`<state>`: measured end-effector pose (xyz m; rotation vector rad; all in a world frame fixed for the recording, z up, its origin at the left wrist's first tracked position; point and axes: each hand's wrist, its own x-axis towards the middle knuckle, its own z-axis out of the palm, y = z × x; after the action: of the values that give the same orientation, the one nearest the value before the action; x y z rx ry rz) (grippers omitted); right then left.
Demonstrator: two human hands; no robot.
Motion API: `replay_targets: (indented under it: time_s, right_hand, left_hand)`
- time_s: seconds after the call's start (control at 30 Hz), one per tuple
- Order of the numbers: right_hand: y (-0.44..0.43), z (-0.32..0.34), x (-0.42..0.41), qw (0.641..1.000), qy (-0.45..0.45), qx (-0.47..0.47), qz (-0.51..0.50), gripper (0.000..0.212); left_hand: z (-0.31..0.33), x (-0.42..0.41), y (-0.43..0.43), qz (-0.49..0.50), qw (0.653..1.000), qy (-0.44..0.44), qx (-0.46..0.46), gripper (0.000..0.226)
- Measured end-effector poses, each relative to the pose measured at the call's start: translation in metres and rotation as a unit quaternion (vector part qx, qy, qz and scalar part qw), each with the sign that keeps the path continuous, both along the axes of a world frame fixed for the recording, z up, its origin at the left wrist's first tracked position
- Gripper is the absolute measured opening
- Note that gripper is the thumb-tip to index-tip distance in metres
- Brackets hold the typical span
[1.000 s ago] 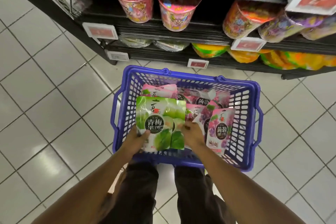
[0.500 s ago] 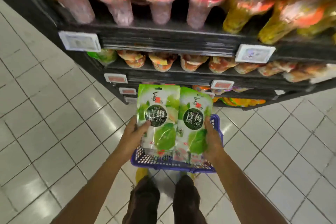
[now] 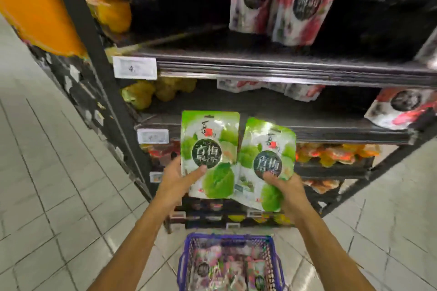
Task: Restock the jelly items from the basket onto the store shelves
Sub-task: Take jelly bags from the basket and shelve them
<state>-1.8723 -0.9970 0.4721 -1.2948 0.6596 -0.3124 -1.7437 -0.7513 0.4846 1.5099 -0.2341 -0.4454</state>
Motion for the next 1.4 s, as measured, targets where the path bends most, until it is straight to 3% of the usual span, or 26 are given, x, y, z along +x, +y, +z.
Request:
replay_targets:
  time_s: [0.07,0.3,0.43,0.93,1.17,1.4]
  right_hand:
    - [-0.003,0.031,0.000,0.999,-0.034,-0.020,0.000,0.075]
    - [-0.020,0.120,0.002,0.992,-0.114,-0.053,-0.007,0.075]
    - [-0.035,0.175,0.005,0.984,-0.155,-0.087,0.001,0.052]
    - [-0.045,0.427,0.029,0.899,-0.339,-0.278,0.022,0.039]
    - [-0.034,0.527,0.078,0.873,-0.347,-0.342,-0.008,0.046]
    - [-0.022,0.606,0.144,0.881,-0.297,-0.365,-0.039,0.058]
  left_hand:
    - [0.035,0.004,0.000,0.009,0.999,-0.033,-0.007,0.039]
    - [0.135,0.001,-0.006,0.020,0.989,-0.138,-0.046,0.048]
    - [0.182,0.004,-0.016,0.035,0.981,-0.184,-0.055,0.056]
    - [0.400,0.041,-0.026,0.074,0.930,-0.320,-0.163,0.053]
    - [0.479,0.073,-0.019,0.066,0.930,-0.335,-0.136,0.042]
    - [0.520,0.099,-0.015,0.060,0.930,-0.353,-0.085,0.032]
